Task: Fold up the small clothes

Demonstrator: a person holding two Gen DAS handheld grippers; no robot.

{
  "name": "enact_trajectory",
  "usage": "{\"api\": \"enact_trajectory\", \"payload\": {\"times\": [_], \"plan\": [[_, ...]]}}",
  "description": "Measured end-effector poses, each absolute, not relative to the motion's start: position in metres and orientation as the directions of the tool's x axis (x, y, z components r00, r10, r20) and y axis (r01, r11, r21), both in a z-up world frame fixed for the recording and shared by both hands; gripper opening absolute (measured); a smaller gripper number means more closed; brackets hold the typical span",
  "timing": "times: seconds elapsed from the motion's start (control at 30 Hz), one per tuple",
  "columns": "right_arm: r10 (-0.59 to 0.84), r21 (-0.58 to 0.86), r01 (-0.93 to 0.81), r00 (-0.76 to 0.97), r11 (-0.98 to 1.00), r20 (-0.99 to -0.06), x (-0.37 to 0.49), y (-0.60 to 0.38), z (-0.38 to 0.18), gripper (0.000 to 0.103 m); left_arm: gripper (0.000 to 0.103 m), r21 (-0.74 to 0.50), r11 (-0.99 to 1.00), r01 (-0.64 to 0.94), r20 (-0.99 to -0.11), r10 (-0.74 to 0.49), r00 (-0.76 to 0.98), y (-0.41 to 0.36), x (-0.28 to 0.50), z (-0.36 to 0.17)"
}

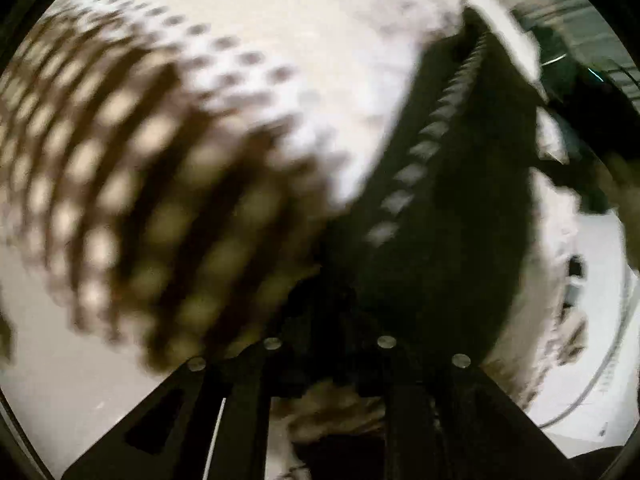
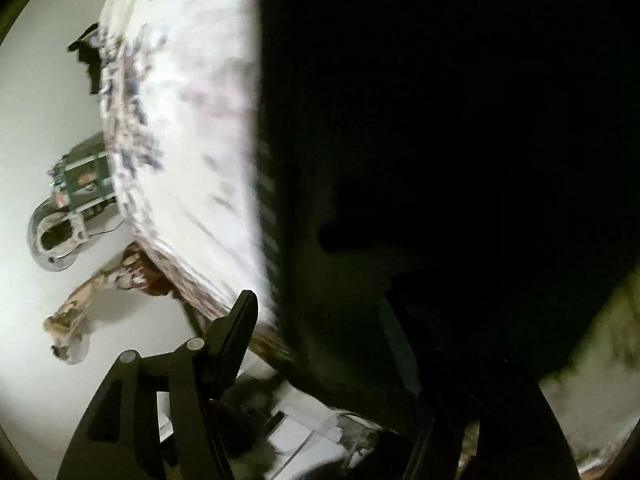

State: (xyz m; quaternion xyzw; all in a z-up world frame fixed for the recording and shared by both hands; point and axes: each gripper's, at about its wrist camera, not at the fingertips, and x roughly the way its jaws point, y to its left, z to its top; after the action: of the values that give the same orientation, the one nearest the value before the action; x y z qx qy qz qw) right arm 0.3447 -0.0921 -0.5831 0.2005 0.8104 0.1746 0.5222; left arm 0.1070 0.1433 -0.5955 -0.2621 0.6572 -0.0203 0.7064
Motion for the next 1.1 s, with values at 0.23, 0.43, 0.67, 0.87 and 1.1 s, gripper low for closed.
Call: {"api": "enact_trajectory", "payload": {"times": [0.23, 0.43, 0.67, 0.87, 1.1], "plan": [[0.526, 0.425, 0.320, -0.386, 0.847, -0.757, 0.223, -0.179, -0.602, 0.066, 0.059, -0.452, 0.835, -0.315, -0.892, -0.426, 0.151, 0.167, 0.114, -0.580], [0.526, 0.398, 0.378, -0.348, 0.836, -0.776, 0.150, -0.181, -0.631, 0.066, 0.060, -0.352, 0.918, -0.183, -0.929, -0.317, 0.191, 0.116, 0.169, -0.576], [0.461, 0.372, 0.349, -0.223, 0.860, -0.859, 0.120, -0.176, -0.621, 0.066, 0.062, -0.129, 0.987, -0.099, -0.981, -0.112, 0.160, 0.112, 0.171, -0.588], [0.494, 0.402, 0.432, -0.123, 0.807, -0.861, 0.108, -0.206, -0.591, 0.066, 0.060, -0.171, 0.982, -0.079, -0.971, -0.154, 0.185, 0.136, 0.166, -0.540], [0.543, 0.460, 0.531, 0.001, 0.712, -0.840, 0.155, -0.257, -0.570, 0.066, 0.068, -0.445, 0.895, -0.004, -0.854, -0.423, 0.303, 0.101, 0.278, -0.508]]}}
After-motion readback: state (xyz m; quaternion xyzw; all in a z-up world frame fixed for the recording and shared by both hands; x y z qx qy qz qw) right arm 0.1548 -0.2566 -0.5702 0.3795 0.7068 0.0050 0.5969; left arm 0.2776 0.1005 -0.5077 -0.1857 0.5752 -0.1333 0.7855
